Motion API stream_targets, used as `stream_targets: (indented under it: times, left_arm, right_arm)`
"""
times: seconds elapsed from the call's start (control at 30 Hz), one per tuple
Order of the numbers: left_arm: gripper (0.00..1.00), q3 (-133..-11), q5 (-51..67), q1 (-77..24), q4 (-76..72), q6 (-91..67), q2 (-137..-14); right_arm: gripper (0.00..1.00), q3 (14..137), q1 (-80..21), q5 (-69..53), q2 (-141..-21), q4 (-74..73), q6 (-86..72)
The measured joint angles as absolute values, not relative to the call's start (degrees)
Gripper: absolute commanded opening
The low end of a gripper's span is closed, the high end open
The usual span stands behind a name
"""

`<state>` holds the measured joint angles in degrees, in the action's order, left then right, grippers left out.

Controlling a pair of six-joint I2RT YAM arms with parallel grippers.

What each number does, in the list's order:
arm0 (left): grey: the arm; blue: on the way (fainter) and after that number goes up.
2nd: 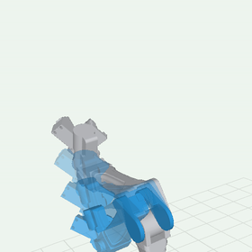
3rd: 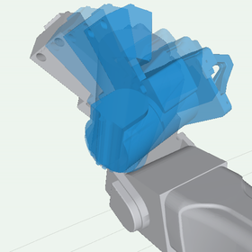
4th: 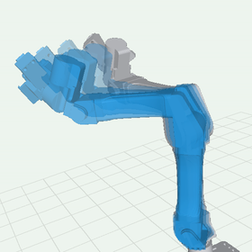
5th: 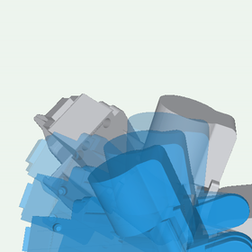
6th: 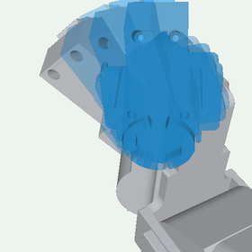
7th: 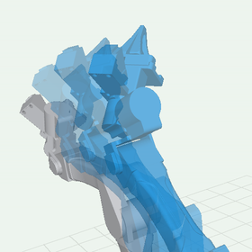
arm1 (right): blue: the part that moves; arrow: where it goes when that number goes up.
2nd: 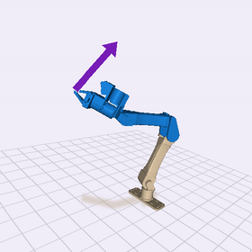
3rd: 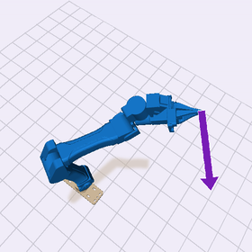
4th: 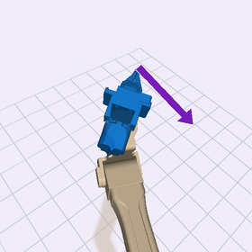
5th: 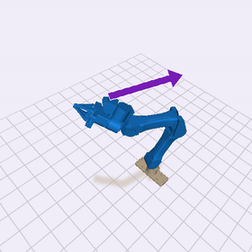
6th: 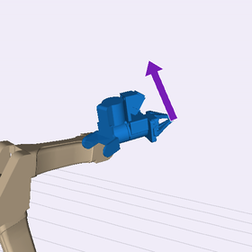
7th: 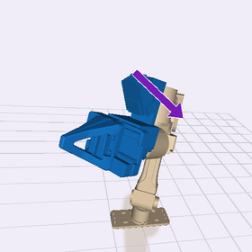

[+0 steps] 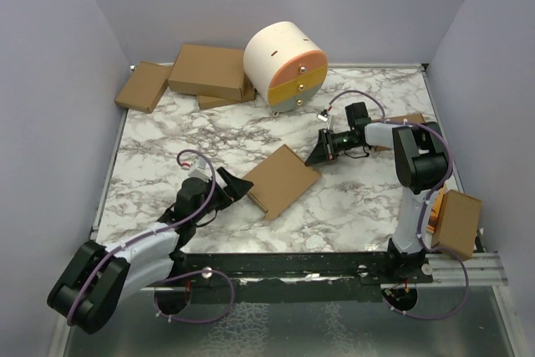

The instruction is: Fold the paper box

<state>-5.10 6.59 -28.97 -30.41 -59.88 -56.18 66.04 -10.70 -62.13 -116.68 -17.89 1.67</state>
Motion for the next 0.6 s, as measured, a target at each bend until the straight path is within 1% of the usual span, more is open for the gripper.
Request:
stream_targets:
  times: [0.6]
  left_arm:
    - [0.89, -2.26, 4.60, -28.97, -41.82, -68.84, -63.64]
  right_arm:
    - [0.11, 66.04, -10.00, -63.31, -117.64, -17.26, -0.19]
